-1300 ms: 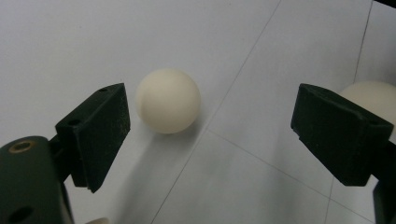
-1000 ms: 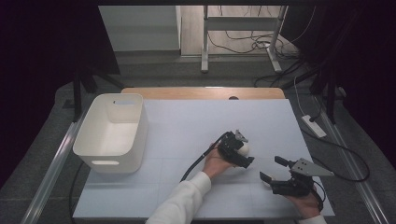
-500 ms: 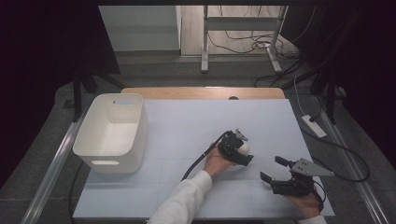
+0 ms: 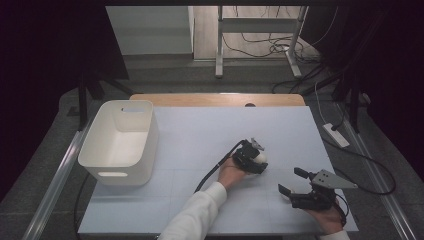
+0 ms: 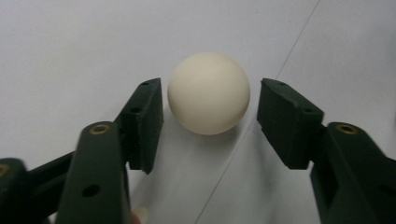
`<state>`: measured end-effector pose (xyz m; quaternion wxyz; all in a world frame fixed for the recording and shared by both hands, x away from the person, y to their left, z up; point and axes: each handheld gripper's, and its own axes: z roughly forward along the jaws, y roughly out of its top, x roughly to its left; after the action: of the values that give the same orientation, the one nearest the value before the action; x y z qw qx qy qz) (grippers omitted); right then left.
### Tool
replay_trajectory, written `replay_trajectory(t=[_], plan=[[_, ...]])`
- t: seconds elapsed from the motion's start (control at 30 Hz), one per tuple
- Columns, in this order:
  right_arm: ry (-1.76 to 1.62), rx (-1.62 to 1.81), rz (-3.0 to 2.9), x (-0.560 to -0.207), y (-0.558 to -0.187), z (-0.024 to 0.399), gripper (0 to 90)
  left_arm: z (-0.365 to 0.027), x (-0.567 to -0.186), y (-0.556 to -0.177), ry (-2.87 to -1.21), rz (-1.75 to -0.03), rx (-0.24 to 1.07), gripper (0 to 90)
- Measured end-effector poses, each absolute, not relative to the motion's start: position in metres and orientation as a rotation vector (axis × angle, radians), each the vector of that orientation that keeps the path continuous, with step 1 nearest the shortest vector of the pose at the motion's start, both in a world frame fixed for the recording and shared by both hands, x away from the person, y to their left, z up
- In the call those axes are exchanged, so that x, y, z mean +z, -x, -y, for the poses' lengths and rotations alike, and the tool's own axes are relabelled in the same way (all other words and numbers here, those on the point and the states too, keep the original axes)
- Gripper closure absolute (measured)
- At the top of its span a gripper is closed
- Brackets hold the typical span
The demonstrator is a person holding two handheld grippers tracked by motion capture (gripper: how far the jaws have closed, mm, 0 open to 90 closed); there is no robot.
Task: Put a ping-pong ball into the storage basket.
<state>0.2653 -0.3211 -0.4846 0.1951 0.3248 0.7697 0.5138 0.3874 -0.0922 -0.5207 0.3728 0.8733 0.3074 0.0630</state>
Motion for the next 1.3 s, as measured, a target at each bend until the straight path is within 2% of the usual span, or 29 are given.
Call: replay_trajectory(t=[0.1,0.17,1.3], plan=[[-0.91,1.444,-2.155,-0.485,-0.265,0.321,13.4,0.09,-0.52,-0.388,-2.223,-0.791,0.165,49.4],[-0.911,1.443,-2.154,-0.485,-0.265,0.321,13.4,0.09,-0.519,-0.389,-2.217,-0.791,0.159,50.2],[-0.914,1.433,-2.156,-0.486,-0.266,0.321,13.6,0.071,-0.507,-0.375,-2.195,-0.751,0.139,50.7]])
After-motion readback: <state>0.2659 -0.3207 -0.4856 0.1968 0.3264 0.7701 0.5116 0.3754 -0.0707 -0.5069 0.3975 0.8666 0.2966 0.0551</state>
